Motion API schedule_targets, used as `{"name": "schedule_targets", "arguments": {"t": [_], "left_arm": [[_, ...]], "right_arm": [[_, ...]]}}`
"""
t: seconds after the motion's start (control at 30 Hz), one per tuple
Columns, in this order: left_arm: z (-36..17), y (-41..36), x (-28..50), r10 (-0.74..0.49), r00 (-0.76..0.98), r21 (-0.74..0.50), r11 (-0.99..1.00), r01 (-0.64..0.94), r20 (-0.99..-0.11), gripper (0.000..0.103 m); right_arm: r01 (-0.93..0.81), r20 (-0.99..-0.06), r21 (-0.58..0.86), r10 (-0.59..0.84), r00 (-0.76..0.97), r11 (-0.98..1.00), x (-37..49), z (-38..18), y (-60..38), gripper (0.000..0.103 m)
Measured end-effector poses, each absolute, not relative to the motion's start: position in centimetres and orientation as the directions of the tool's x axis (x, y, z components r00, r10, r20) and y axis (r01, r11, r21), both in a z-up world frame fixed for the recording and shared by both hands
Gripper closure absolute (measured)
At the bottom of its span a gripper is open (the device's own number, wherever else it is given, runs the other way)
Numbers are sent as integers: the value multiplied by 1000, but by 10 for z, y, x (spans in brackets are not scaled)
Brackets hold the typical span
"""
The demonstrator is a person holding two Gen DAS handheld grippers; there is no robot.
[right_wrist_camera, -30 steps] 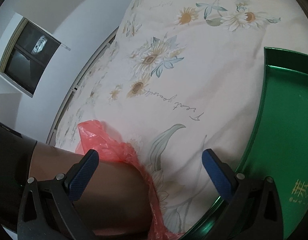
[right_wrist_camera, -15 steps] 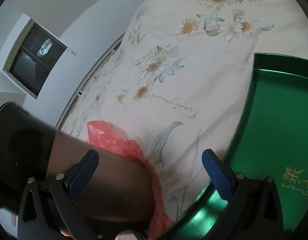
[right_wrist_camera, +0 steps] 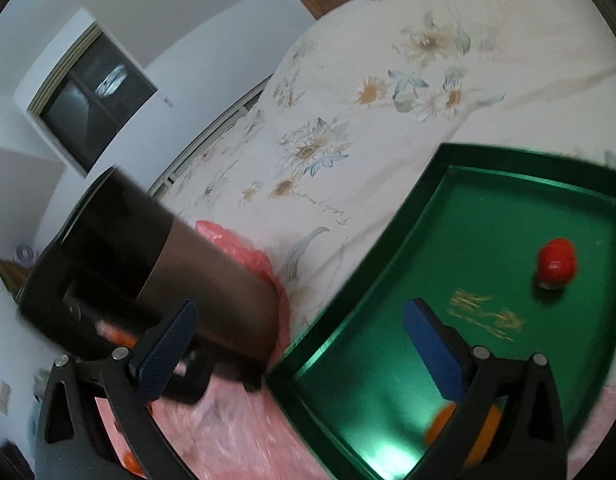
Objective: Organize fruits
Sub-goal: 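Move both tools back from the green tray toward the remaining fruit, then reach the left tool to the dark plum while the right tool approaches another plum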
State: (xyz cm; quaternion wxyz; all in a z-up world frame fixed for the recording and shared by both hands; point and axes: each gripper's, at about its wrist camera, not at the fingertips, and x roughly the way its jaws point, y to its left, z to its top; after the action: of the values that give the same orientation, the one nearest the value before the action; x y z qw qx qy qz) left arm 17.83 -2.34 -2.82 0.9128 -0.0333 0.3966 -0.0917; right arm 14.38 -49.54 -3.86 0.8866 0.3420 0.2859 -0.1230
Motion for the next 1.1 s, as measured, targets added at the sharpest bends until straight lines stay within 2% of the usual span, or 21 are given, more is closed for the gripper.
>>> {"name": "schedule_targets", "arguments": {"t": [0.27, 0.67, 1.1], "left_arm": [[-29, 13, 163, -139, 677, -124, 990, 71, -723, 50], [-40, 61, 148, -88, 680, -128, 992, -8, -728, 50], [-61, 84, 156, -98, 677, -167, 985, -37, -729, 50]], "right_arm": [[257, -573, 439, 48, 818, 861, 118, -3, -430, 0], [22, -536, 474, 269, 800, 880, 178, 3, -296, 0], [-63, -594, 326, 256, 763, 943, 258, -33, -207, 0]]}}
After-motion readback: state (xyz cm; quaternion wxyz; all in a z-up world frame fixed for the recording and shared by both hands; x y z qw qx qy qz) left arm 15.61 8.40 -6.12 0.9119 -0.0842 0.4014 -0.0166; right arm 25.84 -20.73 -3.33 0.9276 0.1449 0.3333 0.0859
